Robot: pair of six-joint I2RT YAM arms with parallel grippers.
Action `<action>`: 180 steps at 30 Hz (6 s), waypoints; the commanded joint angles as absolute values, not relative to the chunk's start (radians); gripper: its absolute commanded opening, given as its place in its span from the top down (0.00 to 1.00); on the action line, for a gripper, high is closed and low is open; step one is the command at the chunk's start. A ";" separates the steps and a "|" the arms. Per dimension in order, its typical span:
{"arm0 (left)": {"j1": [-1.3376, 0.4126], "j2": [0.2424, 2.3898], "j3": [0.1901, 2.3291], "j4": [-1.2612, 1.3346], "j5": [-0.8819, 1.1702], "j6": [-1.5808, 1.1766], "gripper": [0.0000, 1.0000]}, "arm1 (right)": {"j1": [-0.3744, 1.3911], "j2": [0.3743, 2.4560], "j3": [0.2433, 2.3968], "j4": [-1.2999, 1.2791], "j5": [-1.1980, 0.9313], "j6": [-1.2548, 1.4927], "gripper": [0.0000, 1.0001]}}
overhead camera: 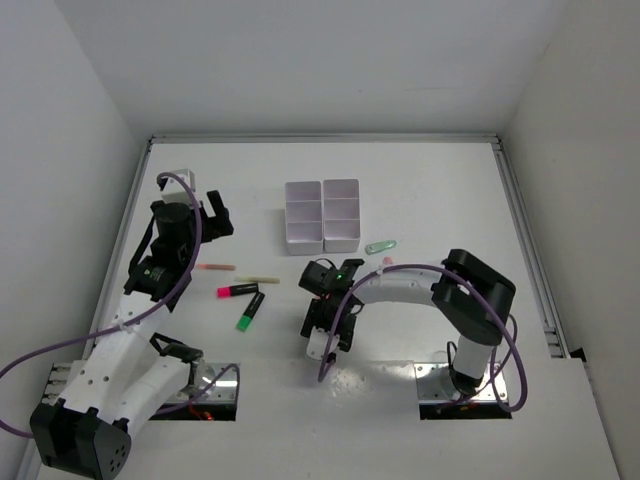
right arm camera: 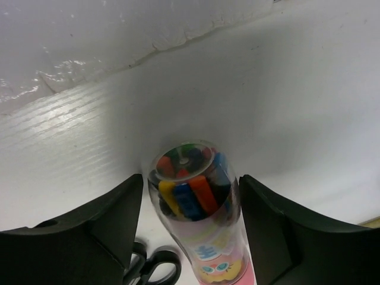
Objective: Sort the stationery into containers
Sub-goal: Pick up the stationery from the center of the board, then place the stationery in the storage box, then pick up the stapler from the center of the board.
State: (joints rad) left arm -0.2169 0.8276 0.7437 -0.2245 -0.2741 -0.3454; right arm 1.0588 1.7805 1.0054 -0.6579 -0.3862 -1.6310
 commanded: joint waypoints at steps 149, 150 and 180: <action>-0.336 0.910 0.660 -0.350 -0.279 -0.945 0.92 | 0.207 1.801 1.623 -0.747 -0.809 -0.296 1.00; -0.345 0.925 0.660 -0.371 -0.311 -0.972 0.75 | 0.222 1.772 1.588 -0.729 -0.675 -0.296 1.00; -0.580 1.081 0.928 -0.473 -0.526 -0.482 0.18 | 0.495 1.560 0.965 -0.979 -0.842 -1.973 0.84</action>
State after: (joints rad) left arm -0.5953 1.1110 0.9463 -0.5045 -0.4744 -0.5240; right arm 0.4538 1.5372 0.9306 -1.0199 -0.8207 -1.9110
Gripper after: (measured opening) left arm 0.819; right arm 0.180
